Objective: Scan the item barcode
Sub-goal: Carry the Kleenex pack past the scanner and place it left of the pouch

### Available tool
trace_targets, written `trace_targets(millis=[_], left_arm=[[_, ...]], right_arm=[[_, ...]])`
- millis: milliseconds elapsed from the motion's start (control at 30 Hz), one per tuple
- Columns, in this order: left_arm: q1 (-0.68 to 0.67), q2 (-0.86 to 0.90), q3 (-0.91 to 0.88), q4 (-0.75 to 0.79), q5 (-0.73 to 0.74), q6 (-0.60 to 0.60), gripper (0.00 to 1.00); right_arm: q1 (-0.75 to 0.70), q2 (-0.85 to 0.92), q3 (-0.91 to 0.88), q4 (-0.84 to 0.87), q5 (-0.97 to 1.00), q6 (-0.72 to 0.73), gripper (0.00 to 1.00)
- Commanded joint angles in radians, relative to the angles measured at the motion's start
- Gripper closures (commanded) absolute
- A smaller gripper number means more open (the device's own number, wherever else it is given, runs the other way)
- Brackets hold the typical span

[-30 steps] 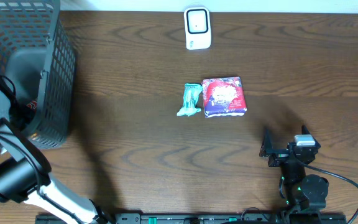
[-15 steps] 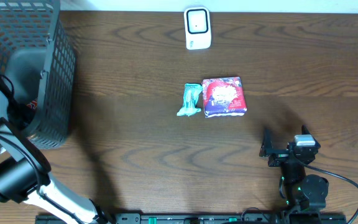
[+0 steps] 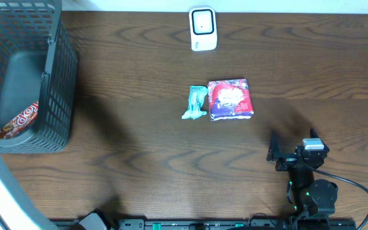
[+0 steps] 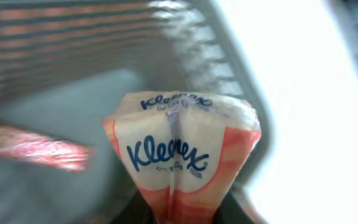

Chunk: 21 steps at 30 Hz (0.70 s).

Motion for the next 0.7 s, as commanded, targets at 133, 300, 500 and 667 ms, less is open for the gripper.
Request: trace_targets(millis=[133,300,500,667], left_arm=[[-0.272,-0.058,0.001,0.040,0.204,0.057,0.93],[-0.524,-0.014,-0.010,0.028,0.161,0.256,0.92],[-0.776,0.102,-0.023,-0.052,-0.004,0.353,0.92],[-0.902,0.245,-0.023,-0.115,-0.126,0.353,0.93]], right_arm=[[-0.004,-0.003,-0.002,-0.004,0.005,0.014,0.01],[-0.004,-0.003,-0.002,-0.004,0.005,0.014,0.01],[-0.004,-0.003,-0.002,-0.004,0.005,0.014,0.01],[-0.004,-0.003,-0.002,-0.004,0.005,0.014,0.01]])
